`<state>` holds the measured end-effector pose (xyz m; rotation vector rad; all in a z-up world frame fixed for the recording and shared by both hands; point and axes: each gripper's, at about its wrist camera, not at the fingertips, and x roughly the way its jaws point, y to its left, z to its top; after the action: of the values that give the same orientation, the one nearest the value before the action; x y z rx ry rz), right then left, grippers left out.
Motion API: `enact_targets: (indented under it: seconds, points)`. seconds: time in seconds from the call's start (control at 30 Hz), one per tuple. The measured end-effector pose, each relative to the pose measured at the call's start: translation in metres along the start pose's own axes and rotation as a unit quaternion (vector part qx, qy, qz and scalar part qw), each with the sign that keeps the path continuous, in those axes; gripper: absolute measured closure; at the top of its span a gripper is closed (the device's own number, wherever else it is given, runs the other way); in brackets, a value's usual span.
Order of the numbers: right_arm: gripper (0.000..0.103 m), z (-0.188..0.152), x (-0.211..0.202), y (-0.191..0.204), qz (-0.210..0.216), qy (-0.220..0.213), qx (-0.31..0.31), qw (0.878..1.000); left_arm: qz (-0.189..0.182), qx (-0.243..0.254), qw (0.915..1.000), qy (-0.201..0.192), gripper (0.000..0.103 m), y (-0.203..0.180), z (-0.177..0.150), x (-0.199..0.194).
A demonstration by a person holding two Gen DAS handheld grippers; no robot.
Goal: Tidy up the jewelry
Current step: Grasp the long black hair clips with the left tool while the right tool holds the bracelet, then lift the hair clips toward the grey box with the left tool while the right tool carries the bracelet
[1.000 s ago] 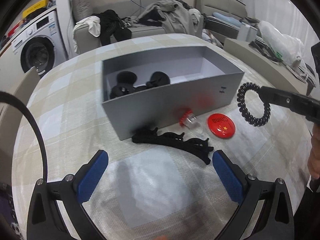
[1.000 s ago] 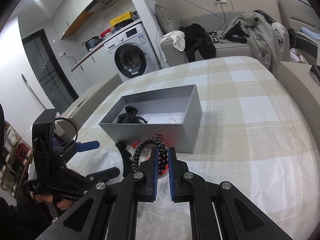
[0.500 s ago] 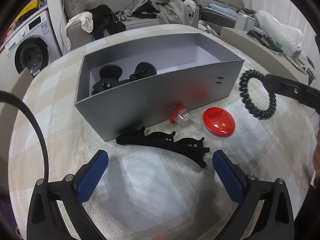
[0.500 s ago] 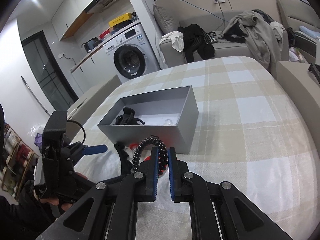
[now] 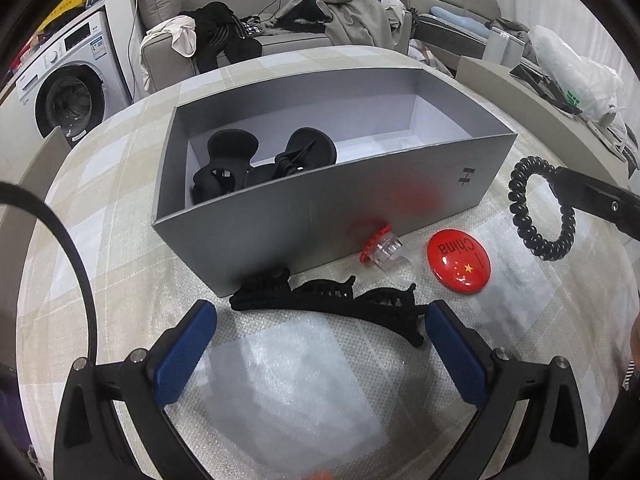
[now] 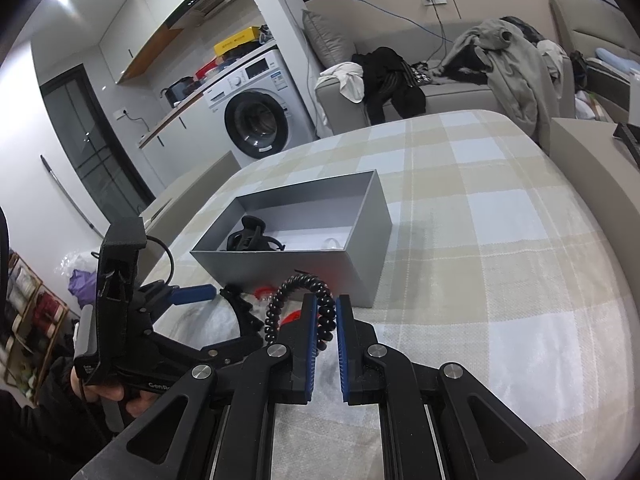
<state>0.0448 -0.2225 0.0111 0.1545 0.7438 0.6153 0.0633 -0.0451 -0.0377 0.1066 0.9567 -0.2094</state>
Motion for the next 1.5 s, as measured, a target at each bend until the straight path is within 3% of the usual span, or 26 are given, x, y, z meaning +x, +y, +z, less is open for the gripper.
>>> enact_targets:
  seconds: [0.23, 0.37, 0.87, 1.5]
  points:
    - [0.094, 0.0, 0.001, -0.002, -0.003, 0.001, 0.002, 1.0, -0.004, -0.002, 1.0, 0.003, 0.002, 0.003, 0.002, 0.001]
    - [0.094, 0.0, 0.0, -0.003, -0.003, 0.003, 0.001, 1.0, -0.012, 0.004, 0.9999, -0.002, 0.009, 0.002, 0.001, -0.001]
    - [0.094, 0.0, -0.001, -0.001, -0.002, 0.001, -0.002, 1.0, -0.011, 0.0, 0.9998, -0.015, 0.01, -0.001, -0.005, -0.011]
    - [0.094, 0.009, -0.008, 0.012, 0.004, -0.015, -0.011, 1.0, -0.01, -0.004, 0.9937, -0.111, 0.009, -0.003, -0.006, -0.055]
